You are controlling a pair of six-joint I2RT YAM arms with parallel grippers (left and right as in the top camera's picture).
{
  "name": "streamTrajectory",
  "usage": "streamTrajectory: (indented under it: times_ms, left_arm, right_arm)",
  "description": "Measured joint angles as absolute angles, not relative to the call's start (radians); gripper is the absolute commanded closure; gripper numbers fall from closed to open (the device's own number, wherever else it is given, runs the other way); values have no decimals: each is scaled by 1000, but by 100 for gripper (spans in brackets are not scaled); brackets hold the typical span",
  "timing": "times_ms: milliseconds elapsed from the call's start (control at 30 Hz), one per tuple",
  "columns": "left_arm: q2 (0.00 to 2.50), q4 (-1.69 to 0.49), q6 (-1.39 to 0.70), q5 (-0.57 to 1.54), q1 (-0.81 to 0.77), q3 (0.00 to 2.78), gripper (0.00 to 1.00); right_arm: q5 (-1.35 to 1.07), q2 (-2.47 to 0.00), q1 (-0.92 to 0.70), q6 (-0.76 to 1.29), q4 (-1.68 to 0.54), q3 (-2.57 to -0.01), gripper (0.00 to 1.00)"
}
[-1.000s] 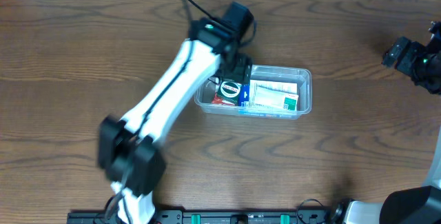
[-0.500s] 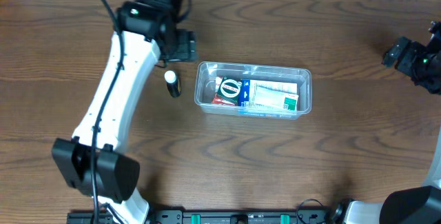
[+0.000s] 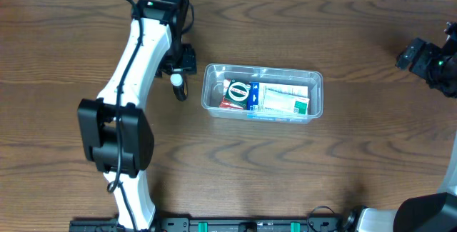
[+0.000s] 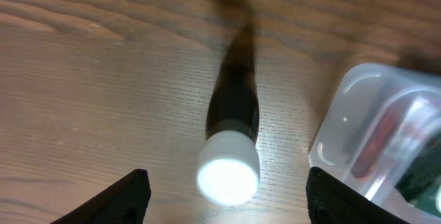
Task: Pack container
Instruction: 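Grasp the white-capped dark bottle with the left gripper and lift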
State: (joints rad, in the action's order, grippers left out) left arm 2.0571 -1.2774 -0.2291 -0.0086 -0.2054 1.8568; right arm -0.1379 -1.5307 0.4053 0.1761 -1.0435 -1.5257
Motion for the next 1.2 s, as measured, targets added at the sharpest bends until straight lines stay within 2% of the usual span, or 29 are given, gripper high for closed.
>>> streamTrajectory:
  times_ms: [233, 667, 800, 900, 1033, 1133, 1200]
  left_arm:
    - [2085, -1278, -238, 9, -205, 1855, 41]
    - [2085, -1254, -266, 20, -205, 1792, 42]
    - [2085, -1246, -273, 20, -205, 1786, 59]
    - [2085, -1238, -281, 20, -205, 1785, 67]
    - [2085, -1233, -286, 22, -205, 1784, 74]
    - [2085, -1232, -286, 23, -205, 1784, 85]
    - [2085, -1232, -286, 23, -205, 1784, 87]
  right_arm:
    - [-138, -1531, 405, 176, -1044, -1526, 1]
    - [-138, -1531, 405, 176, -1044, -1526, 1]
    - [-138, -1531, 405, 176, -1044, -1526, 1]
    - [-138, -1531, 405, 176, -1044, -1526, 1]
    - [-138, -1531, 405, 176, -1044, -1526, 1]
    - [-138, -1531, 405, 176, -1044, -1526, 1]
    - [-138, -1531, 405, 176, -1044, -1526, 1]
